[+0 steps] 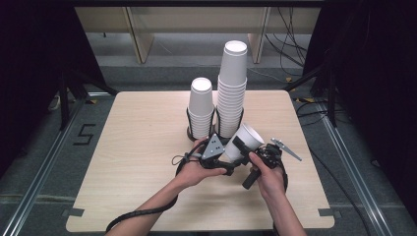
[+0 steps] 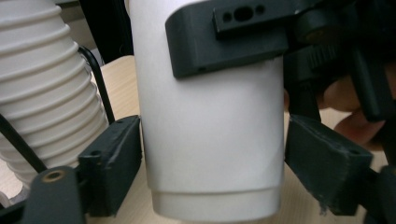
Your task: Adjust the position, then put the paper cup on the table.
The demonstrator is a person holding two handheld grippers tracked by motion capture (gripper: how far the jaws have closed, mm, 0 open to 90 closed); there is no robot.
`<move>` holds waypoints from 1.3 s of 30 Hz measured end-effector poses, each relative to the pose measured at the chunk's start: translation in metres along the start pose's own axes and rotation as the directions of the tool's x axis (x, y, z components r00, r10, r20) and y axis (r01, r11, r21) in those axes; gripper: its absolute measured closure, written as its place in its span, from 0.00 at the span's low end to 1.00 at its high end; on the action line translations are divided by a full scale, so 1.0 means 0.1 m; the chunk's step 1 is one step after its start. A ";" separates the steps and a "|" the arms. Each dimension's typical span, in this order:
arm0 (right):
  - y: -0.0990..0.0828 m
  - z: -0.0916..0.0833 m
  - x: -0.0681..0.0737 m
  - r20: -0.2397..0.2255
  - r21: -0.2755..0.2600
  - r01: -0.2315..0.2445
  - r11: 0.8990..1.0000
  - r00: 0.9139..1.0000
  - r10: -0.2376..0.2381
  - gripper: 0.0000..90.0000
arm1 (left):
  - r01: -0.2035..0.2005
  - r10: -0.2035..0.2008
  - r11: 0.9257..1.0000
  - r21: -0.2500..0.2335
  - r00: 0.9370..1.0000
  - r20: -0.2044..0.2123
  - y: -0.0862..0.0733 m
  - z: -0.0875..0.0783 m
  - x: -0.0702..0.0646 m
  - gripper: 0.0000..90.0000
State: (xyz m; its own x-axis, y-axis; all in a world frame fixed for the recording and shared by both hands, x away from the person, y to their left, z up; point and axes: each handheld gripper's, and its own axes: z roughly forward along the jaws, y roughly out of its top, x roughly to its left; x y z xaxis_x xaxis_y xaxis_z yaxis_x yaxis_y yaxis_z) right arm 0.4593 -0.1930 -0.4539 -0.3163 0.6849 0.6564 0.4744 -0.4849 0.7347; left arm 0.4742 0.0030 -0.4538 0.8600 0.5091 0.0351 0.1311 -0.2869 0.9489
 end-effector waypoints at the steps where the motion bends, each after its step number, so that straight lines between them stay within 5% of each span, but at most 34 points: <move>1: 0.01 0.00 0.01 0.000 0.001 0.007 1.000 1.000 -0.007 0.19 | -0.010 0.010 1.000 0.006 1.000 -0.002 0.00 -0.01 0.00 0.16; 11: 0.06 -0.04 0.00 0.026 -0.024 0.082 0.996 0.996 -0.082 0.19 | -0.031 0.032 0.999 0.024 0.999 -0.003 -0.05 -0.21 0.05 0.06; 18: 0.11 -0.10 -0.05 0.056 -0.051 0.185 0.981 0.982 -0.183 0.19 | -0.008 0.008 1.000 0.010 0.999 -0.031 -0.12 -0.49 0.14 0.05; 20: 0.11 -0.13 0.00 0.076 -0.036 0.145 0.989 0.987 -0.142 0.19 | 0.006 -0.006 1.000 -0.001 0.999 -0.042 -0.13 -0.57 0.17 0.05; 21: 0.13 -0.14 -0.05 0.081 -0.057 0.223 0.973 0.973 -0.218 0.19 | 0.016 -0.016 1.000 -0.005 0.999 -0.048 -0.13 -0.60 0.18 0.06; 25: 0.16 -0.20 -0.04 0.097 -0.063 0.238 0.969 0.968 -0.231 0.19 | 0.034 -0.036 0.999 -0.026 0.997 -0.072 -0.12 -0.72 0.23 0.06; 27: 0.17 -0.24 -0.05 0.120 -0.063 0.268 0.961 0.958 -0.260 0.19 | 0.039 -0.041 0.999 -0.030 0.996 -0.083 -0.11 -0.76 0.25 0.06; 29: 0.19 -0.28 -0.04 0.120 -0.061 0.259 0.964 0.961 -0.250 0.19 | 0.048 -0.053 0.998 -0.046 0.994 -0.095 -0.09 -0.80 0.27 0.06; 35: 0.27 -0.36 -0.04 0.134 -0.066 0.337 0.939 0.936 -0.327 0.19 | 0.077 -0.085 0.995 -0.069 0.988 -0.129 -0.11 -0.91 0.31 0.06; 39: 0.27 -0.39 -0.04 0.130 -0.064 0.328 0.943 0.939 -0.318 0.19 | 0.081 -0.090 0.994 -0.070 0.987 -0.135 -0.16 -0.95 0.32 0.07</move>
State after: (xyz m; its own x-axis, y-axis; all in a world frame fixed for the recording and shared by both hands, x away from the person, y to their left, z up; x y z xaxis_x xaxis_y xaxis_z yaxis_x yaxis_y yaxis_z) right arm 0.4420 -0.2303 -0.4300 -0.3409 0.8681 0.3609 0.2911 -0.2675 0.9185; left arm 0.4528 0.1008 -0.4379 0.7703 0.6376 -0.0088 0.1656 -0.1867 0.9684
